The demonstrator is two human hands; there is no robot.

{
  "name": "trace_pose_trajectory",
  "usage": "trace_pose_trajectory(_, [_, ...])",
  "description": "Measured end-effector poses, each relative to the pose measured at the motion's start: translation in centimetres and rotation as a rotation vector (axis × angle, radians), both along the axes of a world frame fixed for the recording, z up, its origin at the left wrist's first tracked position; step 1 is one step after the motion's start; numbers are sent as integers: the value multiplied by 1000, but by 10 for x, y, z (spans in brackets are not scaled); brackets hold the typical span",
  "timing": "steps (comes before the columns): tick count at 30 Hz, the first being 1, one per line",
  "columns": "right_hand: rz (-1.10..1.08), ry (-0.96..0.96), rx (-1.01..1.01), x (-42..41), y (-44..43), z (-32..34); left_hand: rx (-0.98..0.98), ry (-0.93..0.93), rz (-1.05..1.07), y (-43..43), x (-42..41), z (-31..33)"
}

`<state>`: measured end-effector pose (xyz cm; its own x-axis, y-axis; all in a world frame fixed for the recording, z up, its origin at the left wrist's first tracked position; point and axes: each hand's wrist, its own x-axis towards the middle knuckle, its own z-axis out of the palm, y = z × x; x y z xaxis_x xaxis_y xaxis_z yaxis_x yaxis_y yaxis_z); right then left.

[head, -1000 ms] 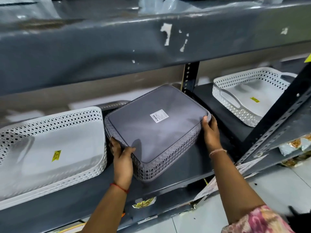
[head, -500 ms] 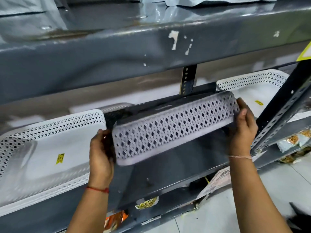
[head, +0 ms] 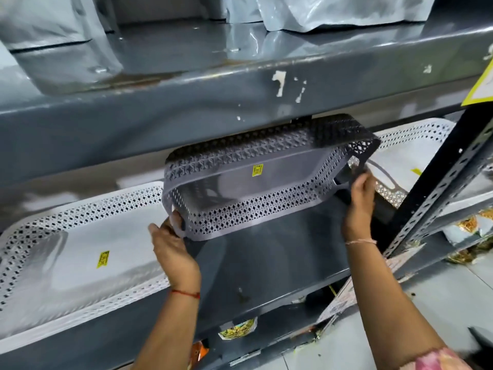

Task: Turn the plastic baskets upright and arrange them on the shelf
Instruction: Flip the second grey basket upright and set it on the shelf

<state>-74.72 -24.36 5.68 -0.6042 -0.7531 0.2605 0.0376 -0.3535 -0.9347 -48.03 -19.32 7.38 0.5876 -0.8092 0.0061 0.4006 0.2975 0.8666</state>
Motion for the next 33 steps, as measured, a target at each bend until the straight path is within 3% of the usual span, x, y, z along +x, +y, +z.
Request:
trace_pose_trajectory(3, [16, 18, 49, 1, -3, -17, 51, -44, -11, 7, -15, -11])
trace_pose_trajectory(7, [-25, 79, 30, -1, -18, 2, -41, -66, 62, -5, -5, 5])
trace_pose_trajectory(11, [-54, 170, 72, 1, -37, 19, 16, 51, 8, -26, 9, 18])
trace_pose_trajectory(14, [-35, 281, 189, 0, -52, 20, 71, 138, -123, -36, 10, 16])
trace_pose_trajectory(20, [50, 443, 417, -2, -71, 7, 116, 101, -224, -47, 8, 10])
trace_pose_trajectory(24, [70, 486, 482, 1, -77, 3, 224, -10, -253, -51, 13, 4])
trace_pose_trajectory(28, [48, 539, 490, 4, -79, -1, 346, -434, -168, -54, 12, -2])
trace_pose_trajectory(33, [66, 605, 500, 3, -80, -2, 339, -501, -114, -53, 13, -12])
